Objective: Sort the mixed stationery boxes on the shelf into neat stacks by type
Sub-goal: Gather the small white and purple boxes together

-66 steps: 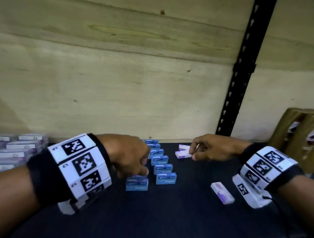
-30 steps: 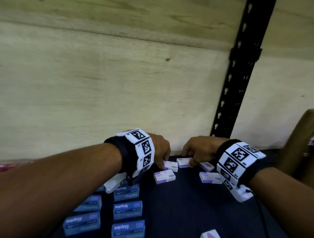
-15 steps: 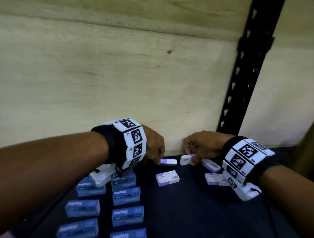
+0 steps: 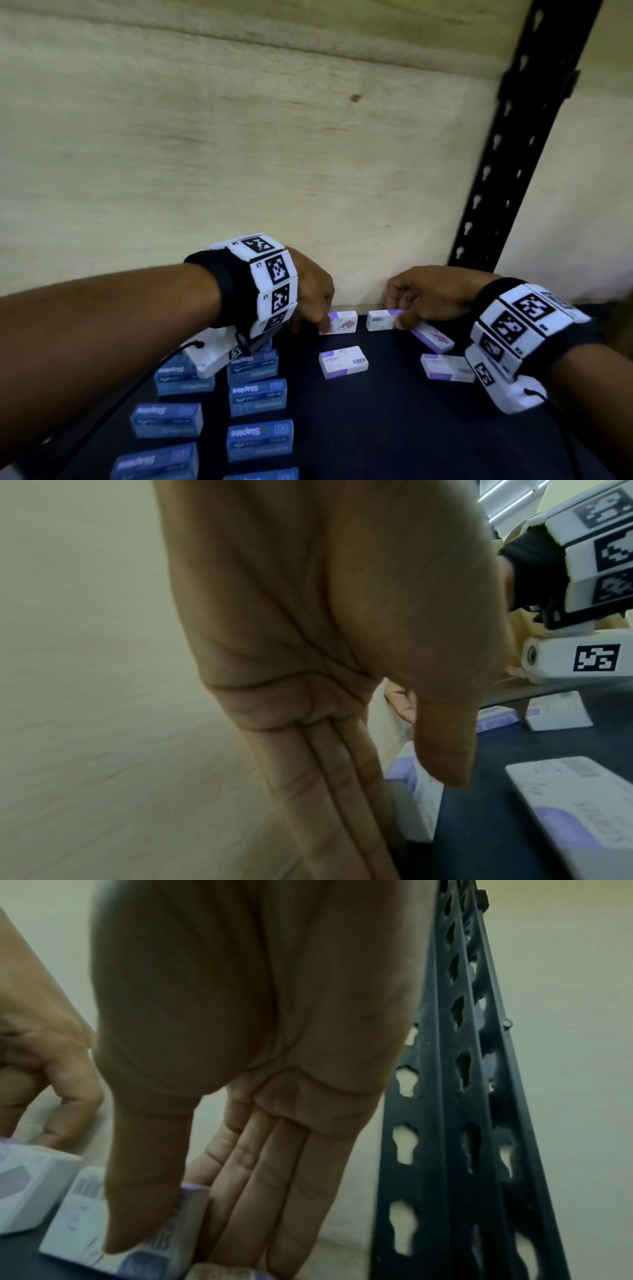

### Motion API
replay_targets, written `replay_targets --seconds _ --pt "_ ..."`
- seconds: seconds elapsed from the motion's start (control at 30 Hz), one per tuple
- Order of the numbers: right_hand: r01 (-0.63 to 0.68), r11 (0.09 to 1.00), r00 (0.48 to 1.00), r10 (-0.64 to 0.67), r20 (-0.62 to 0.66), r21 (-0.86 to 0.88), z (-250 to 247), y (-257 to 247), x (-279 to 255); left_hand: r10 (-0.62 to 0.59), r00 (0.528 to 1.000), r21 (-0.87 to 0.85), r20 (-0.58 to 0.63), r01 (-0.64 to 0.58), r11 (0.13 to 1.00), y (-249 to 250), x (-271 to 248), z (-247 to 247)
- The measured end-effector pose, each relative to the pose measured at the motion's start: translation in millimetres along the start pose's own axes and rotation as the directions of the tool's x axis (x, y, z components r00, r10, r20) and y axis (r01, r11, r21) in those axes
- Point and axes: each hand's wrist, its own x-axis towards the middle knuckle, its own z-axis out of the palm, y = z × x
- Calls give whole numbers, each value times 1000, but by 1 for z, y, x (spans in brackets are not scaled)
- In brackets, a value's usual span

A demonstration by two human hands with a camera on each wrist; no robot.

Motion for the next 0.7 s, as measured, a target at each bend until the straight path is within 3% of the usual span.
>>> replay_targets --seconds 0.2,0.37,0.5,0.7 --pt "-33 999 999 33 -16 28 0 -7 0 7 1000 45 -16 -7 999 -3 1 1" --pt "76 984 994 -87 64 162 -1 -12 -1 5 1000 14 -9 -5 1000 -6 0 1" --pt "71 987 986 -90 137 141 -3 -16 -5 12 1000 19 -5 -12 1000 -4 -1 -1" --pt "71 993 993 -79 83 96 -2 -15 -9 10 998 50 -58 -8 999 -3 -2 2"
